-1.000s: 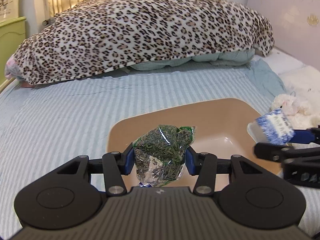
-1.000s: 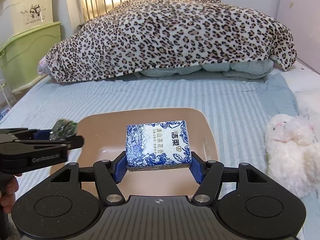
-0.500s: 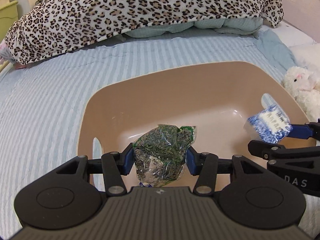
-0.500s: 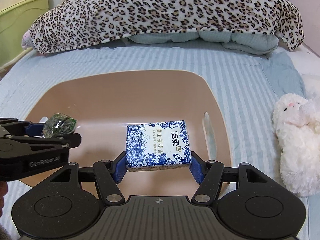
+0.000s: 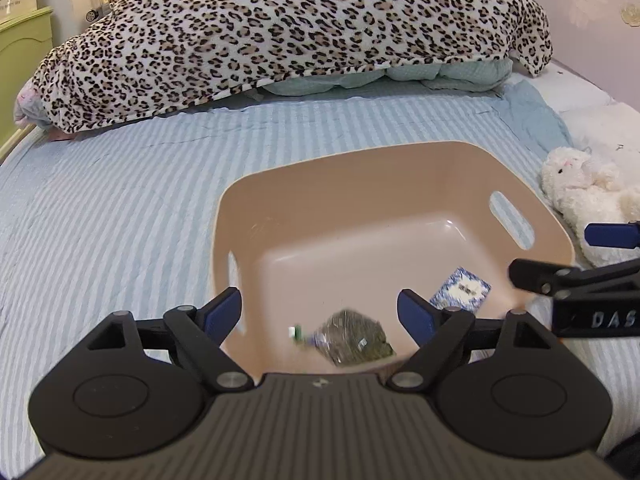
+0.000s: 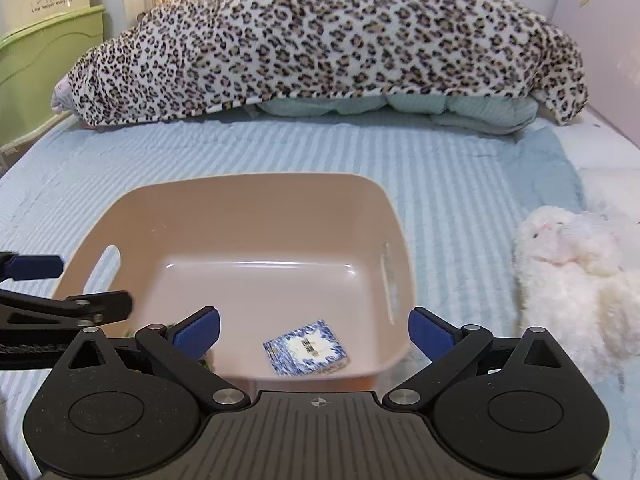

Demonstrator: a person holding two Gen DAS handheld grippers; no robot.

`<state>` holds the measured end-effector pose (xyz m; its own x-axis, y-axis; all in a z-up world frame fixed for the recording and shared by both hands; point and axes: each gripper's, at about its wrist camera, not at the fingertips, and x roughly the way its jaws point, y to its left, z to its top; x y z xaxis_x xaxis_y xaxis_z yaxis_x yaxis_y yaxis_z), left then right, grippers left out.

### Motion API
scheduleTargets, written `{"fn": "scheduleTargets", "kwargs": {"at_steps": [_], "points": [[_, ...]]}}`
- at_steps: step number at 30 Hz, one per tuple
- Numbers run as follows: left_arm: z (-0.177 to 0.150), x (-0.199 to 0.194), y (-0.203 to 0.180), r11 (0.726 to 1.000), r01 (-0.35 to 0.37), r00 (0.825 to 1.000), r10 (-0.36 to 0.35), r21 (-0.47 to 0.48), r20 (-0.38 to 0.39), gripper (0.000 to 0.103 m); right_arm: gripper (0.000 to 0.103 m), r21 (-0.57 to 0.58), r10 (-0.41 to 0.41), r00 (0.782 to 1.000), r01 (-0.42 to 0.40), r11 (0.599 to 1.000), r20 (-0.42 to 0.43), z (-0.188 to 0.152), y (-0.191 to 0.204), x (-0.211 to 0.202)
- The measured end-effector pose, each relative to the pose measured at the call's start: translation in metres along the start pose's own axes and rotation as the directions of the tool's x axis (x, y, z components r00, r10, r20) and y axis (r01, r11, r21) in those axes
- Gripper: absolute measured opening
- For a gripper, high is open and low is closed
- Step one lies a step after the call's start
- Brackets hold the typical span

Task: Organize objects
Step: 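Move left tool to the floral scrunchie while right tool approaches the orange cloth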

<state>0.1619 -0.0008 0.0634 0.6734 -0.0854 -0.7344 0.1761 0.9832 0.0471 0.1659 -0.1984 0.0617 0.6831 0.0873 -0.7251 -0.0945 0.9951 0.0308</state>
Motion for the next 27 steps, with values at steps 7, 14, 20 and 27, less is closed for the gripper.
{"fn": "scheduleTargets", "kwargs": {"at_steps": [7, 14, 20, 27], "points": [[-0.03, -0.012, 0.003, 1.0, -0.014, 0.999, 0.014, 0.012, -0.029, 0.089, 0.103, 0.004, -0.008, 0.999, 0.008, 1.0, -0.04, -0.025, -0.014, -0.023], [-0.063, -0.003, 0.007, 1.0, -0.015, 0.996, 0.016, 0.011, -0.09, 0.089, 0.103, -0.005, -0.038, 0.994, 0.038, 0.999, -0.099, -0.056, -0.032, -0.024], [-0.083, 0.008, 0.01, 1.0, -0.001, 0.99, -0.001, -0.017, -0.138, 0.089, 0.103, 0.013, -0.039, 0.984, 0.042, 0.999, -0.172, -0.075, -0.044, -0.009], [-0.098, 0.024, 0.012, 0.999, 0.016, 0.985, -0.023, -0.043, -0.17, 0.089, 0.103, -0.004, -0.05, 0.973, 0.051, 0.999, -0.225, -0.091, -0.042, 0.01]]}}
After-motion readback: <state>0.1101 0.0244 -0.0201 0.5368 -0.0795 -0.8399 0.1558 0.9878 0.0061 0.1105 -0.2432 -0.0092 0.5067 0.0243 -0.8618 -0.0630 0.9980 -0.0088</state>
